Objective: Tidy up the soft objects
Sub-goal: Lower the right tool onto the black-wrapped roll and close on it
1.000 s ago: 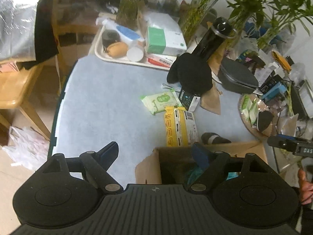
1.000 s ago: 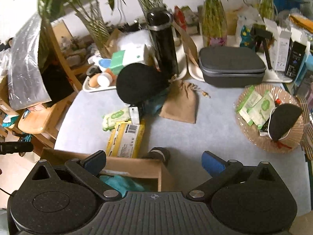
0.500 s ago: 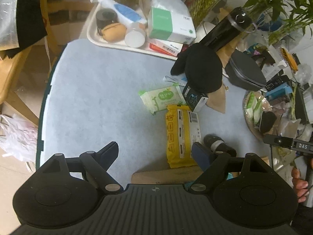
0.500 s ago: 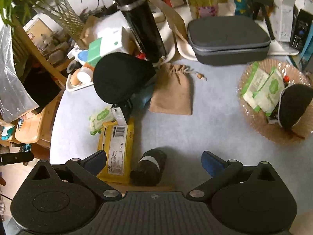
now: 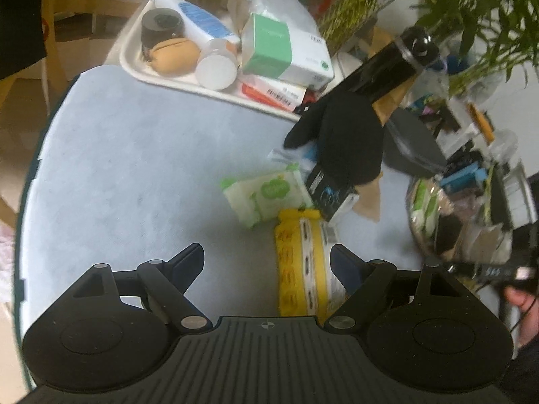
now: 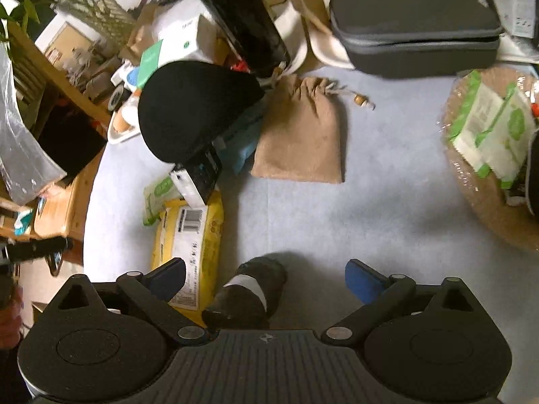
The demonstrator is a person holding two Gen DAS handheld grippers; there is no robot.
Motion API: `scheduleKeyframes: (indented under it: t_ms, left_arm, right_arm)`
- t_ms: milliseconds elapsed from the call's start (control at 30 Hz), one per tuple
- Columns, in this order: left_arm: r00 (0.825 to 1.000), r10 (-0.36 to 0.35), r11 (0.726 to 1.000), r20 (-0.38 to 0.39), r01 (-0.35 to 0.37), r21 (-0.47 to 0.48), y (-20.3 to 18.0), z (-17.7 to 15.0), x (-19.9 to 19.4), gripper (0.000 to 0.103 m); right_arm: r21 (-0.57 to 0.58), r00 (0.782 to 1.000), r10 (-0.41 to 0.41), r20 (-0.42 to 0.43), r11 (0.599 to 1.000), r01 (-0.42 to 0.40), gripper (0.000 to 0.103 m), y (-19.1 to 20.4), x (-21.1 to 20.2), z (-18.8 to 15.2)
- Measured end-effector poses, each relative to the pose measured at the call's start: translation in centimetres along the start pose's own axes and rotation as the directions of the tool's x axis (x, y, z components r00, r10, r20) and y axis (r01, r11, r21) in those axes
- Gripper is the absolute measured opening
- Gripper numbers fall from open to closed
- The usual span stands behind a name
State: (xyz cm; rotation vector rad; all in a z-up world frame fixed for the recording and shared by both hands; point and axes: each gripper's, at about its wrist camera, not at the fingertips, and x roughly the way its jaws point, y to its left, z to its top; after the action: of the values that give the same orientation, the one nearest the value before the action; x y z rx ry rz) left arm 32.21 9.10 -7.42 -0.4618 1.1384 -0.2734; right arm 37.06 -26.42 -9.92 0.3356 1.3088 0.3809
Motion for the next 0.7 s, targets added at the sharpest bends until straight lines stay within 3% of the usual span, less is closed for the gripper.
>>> scheduleKeyframes:
  t_ms: [200,400,700]
  left_arm:
    - [0.990,-0.058,0.998,0.131,0.060,-0.007,0.5,-0.4,1.0,0.082]
    - [0.969,-0.104,0.993,0.224,0.112,-0.023,1.5,-0.8,1.1,0.082]
    - [0.969,-0.108,0.994,0.224,0.104,0.030,1.4,-0.9,2.1,0.082]
  right_arm:
    - [-0.040,0.995,0.086,-0.054,0.995,-0.088,0.093,-0.5,1.9,0.7]
    - [-0.065,0.981,0.122,-0.150,0.989,-0.132,0.079,-0.5,4.9,1.3]
    - [-0.002,0.940,0.162,-0.300,0.985,-0.170,0.071,-0.3,7.5,0.6]
